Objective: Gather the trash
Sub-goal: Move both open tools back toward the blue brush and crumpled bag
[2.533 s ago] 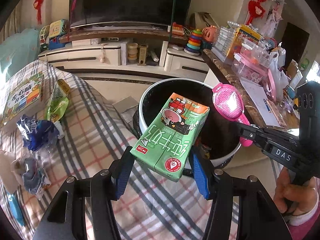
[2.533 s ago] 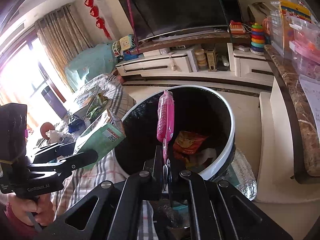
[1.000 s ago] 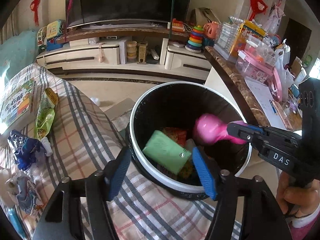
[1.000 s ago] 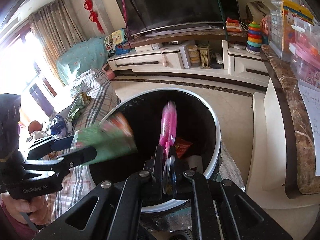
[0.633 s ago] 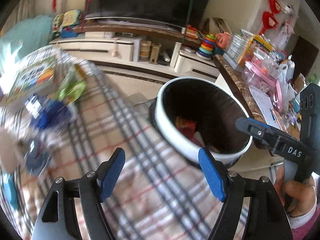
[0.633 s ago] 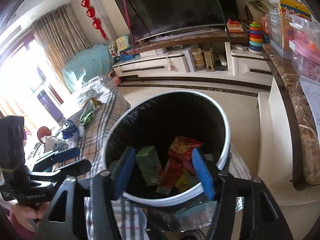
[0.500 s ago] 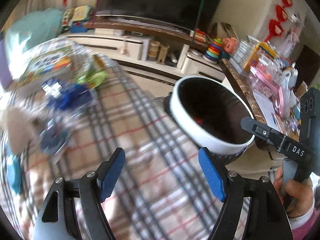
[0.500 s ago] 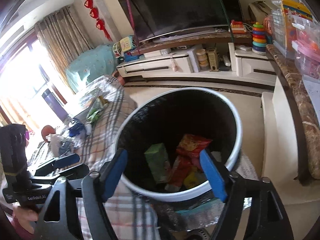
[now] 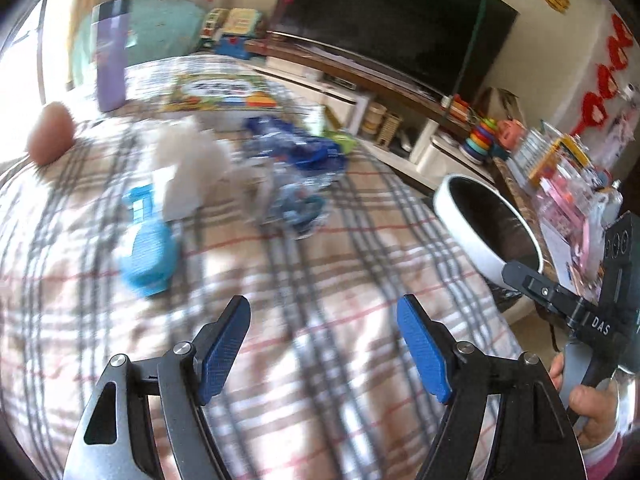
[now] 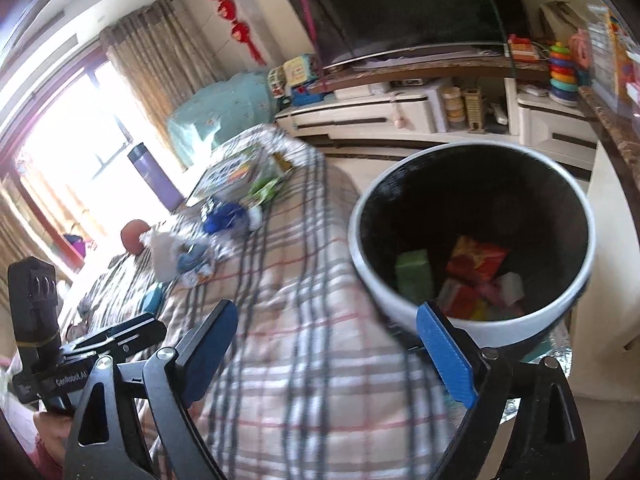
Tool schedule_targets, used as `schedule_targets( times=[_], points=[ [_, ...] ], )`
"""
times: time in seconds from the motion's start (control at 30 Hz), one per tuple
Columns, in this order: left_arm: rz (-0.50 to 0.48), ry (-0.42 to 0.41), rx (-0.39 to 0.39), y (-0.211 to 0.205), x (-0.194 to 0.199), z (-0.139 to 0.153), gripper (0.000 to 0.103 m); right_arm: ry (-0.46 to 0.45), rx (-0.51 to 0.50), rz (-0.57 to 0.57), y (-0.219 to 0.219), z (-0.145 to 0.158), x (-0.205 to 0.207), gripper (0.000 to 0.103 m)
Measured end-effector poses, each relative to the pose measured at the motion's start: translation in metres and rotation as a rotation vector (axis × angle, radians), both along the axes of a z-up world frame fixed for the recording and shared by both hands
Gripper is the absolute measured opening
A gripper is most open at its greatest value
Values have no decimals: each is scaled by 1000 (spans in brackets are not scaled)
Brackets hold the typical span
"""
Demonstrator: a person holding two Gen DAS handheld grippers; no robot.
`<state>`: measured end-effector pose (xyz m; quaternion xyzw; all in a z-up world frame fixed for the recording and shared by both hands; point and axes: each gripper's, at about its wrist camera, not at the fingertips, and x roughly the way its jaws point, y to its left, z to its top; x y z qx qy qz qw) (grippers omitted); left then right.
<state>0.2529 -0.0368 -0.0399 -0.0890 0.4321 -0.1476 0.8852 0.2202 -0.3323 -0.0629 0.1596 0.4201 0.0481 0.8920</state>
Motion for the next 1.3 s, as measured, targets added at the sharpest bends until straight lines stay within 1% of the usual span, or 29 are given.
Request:
schedule_targets(
  times=[0.17,0.33,0.4,0.57,0.87,1.3],
  points=[
    [67,12,-12,31,-15,1,75,9,-2,50,26,-7,1,92],
    [136,10,-28,47,-24,3,75,16,-8,101,51,-13,3,92],
    [153,22,-31,52,-28,1,76,21,-7,112,58,-16,3,92],
    [169,45,-32,56,-27,-3,76,35,4,135,72,-22,6,92],
    [187,63,-21,68,-13,-9,76,54,21,181,95,-30,19,92],
    [198,69,12,73,11,-11,76,36,37,223,119,-33,47,92]
  ],
)
